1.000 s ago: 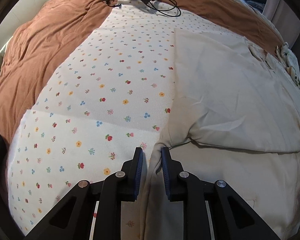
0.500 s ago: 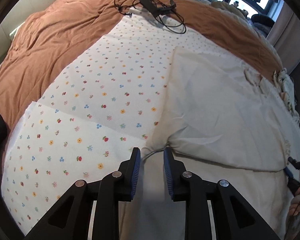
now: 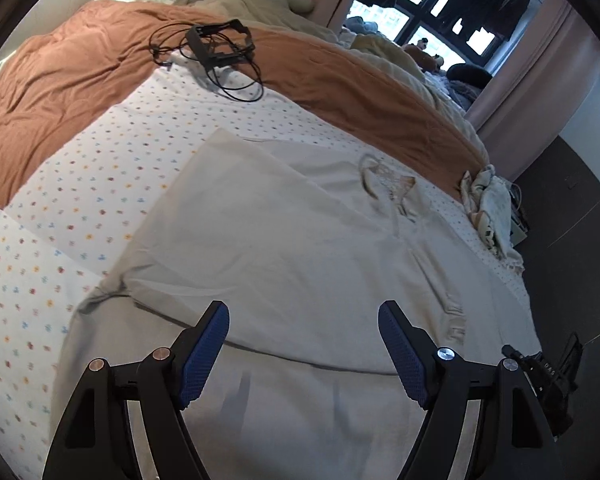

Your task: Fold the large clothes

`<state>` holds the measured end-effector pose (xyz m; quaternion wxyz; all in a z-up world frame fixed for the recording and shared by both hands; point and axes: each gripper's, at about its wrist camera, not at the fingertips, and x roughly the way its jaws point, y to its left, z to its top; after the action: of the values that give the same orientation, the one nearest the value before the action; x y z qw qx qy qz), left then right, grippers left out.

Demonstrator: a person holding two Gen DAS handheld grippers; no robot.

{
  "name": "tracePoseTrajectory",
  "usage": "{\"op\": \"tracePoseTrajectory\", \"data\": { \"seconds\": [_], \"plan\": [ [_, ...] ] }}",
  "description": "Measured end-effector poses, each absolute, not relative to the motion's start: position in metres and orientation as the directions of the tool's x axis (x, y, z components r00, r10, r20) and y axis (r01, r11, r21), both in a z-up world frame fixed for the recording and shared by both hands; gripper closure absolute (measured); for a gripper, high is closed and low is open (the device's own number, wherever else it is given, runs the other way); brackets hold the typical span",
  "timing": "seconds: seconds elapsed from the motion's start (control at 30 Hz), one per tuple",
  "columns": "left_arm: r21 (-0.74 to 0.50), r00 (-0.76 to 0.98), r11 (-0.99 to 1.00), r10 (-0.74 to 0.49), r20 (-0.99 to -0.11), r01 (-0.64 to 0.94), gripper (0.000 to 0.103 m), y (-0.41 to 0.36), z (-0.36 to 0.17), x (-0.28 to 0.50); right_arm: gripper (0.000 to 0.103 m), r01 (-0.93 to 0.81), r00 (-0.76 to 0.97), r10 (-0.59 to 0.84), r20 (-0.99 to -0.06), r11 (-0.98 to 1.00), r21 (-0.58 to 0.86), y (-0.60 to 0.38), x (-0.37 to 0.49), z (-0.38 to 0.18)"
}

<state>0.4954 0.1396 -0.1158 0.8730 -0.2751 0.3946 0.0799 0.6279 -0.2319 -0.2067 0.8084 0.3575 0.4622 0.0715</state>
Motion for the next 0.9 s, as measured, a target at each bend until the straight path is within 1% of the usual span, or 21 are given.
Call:
{"op": "tracePoseTrajectory", "data": {
  "seconds": [0.17,0.33,0.37,0.5,0.57,0.7,0.77,0.87,0.9],
  "plan": [
    [-0.438,0.674,0.838,-0.120,-0.729,-0.325,0.025,0.092,-0.119,0.515,0.043,0.230,0.607,0.394,-0.690,0.744,0.628,-0.271,0.624,-0.196],
    [-0.478,0.678,0.823,-0.162,-0.717,-0.308,0.025,0.060,-0.134,0.521,0.043,0.246,0.673,0.340,-0.657,0.734,0.633,-0.317,0.621,-0.188],
    [-0.478,0.677,0.825,-0.167,-0.717,-0.302,0.025,0.055,-0.138,0.522,0.043,0.247,0.683,0.332,-0.650,0.732,0.635,-0.327,0.621,-0.187],
    [-0.405,0.646,0.871,-0.143,-0.750,-0.278,0.025,0.036,-0.151,0.528,0.043,0.279,0.722,0.275,-0.635,0.724,0.631,-0.371,0.618,-0.191],
    [-0.424,0.641,0.860,-0.159,-0.751,-0.283,0.025,0.036,-0.159,0.527,0.044,0.296,0.738,0.253,-0.626,0.712,0.637,-0.392,0.615,-0.192],
    [-0.401,0.618,0.865,-0.143,-0.773,-0.301,0.025,0.036,-0.174,0.523,0.049,0.334,0.765,0.189,-0.616,0.701,0.630,-0.435,0.608,-0.196],
    [-0.415,0.608,0.854,-0.154,-0.779,-0.315,0.025,0.040,-0.180,0.520,0.051,0.349,0.777,0.172,-0.606,0.684,0.641,-0.456,0.605,-0.202],
    [-0.419,0.607,0.844,-0.147,-0.781,-0.335,0.025,0.046,-0.185,0.517,0.055,0.384,0.768,0.147,-0.623,0.673,0.633,-0.480,0.603,-0.213],
    [-0.412,0.605,0.844,-0.136,-0.784,-0.343,0.025,0.047,-0.187,0.517,0.061,0.392,0.763,0.151,-0.628,0.664,0.637,-0.489,0.603,-0.218]
  ]
}}
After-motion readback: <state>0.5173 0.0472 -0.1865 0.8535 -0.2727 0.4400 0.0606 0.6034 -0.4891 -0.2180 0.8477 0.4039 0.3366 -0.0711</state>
